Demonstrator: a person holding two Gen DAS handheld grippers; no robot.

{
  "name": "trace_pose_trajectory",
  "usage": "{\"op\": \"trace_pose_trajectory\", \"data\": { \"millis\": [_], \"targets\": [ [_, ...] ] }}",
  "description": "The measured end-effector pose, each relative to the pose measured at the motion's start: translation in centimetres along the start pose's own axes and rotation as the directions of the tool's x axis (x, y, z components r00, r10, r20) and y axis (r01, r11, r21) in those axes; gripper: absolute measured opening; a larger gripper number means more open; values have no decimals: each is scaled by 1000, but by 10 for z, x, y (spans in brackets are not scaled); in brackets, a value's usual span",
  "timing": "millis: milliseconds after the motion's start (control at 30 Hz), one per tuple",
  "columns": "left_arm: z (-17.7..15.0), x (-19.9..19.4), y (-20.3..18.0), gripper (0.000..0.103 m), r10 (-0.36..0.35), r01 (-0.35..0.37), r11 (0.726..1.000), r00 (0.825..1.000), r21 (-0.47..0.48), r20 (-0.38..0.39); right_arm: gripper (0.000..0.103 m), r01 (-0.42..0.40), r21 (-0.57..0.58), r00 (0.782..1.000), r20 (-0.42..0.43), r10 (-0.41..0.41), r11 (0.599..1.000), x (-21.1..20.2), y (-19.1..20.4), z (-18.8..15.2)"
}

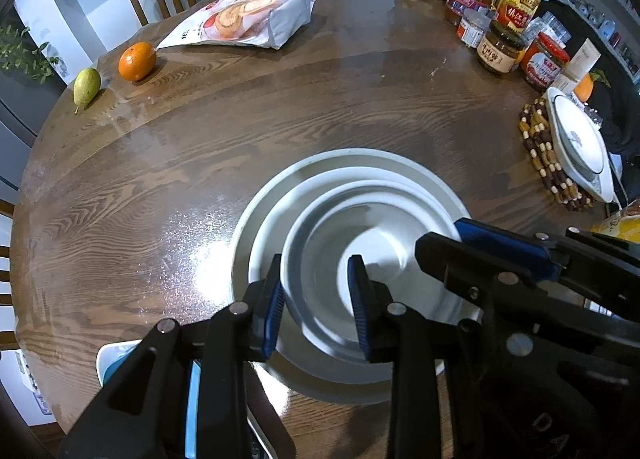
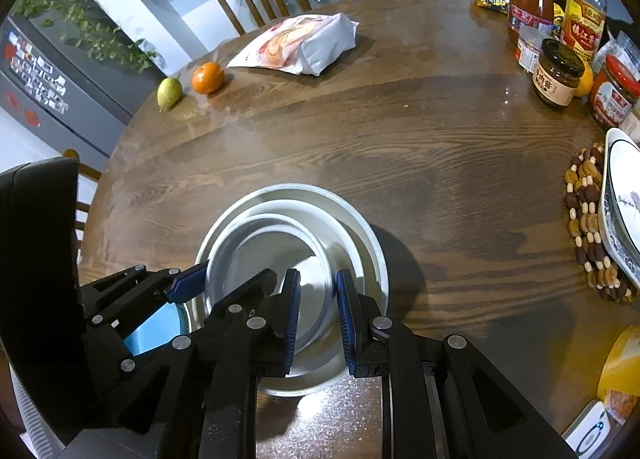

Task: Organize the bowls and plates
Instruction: 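Open both grippers and pull them back from the nested white bowls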

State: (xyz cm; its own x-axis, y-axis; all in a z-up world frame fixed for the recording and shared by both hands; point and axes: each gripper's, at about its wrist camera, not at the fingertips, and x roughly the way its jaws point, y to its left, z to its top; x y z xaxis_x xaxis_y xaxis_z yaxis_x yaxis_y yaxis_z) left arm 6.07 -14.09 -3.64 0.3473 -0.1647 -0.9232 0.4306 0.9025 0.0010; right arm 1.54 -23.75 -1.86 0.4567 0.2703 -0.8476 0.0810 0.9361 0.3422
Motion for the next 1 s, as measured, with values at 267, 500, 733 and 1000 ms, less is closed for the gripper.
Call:
{"op": "trace_pose_trajectory", "data": {
  "millis": [267, 500, 733, 1000],
  "targets": [
    [-1, -22, 0, 58, -19, 19, 1000, 999, -13, 50, 29, 7, 11, 999, 39, -7, 1000, -19, -1, 0],
    [-3, -39, 4, 70, -32, 34, 999, 996, -31, 86, 51, -5, 46, 998, 66, 2, 999, -32, -7, -3],
    [-10, -59, 27, 82, -70, 80, 993, 991, -86, 112, 58, -14, 58, 995, 99, 8, 998, -51, -10, -6],
    [-11, -68, 73, 83, -24, 46, 980, 993, -195, 117, 64, -19, 111, 991, 133, 4, 994, -68, -27, -11]
  ]
}}
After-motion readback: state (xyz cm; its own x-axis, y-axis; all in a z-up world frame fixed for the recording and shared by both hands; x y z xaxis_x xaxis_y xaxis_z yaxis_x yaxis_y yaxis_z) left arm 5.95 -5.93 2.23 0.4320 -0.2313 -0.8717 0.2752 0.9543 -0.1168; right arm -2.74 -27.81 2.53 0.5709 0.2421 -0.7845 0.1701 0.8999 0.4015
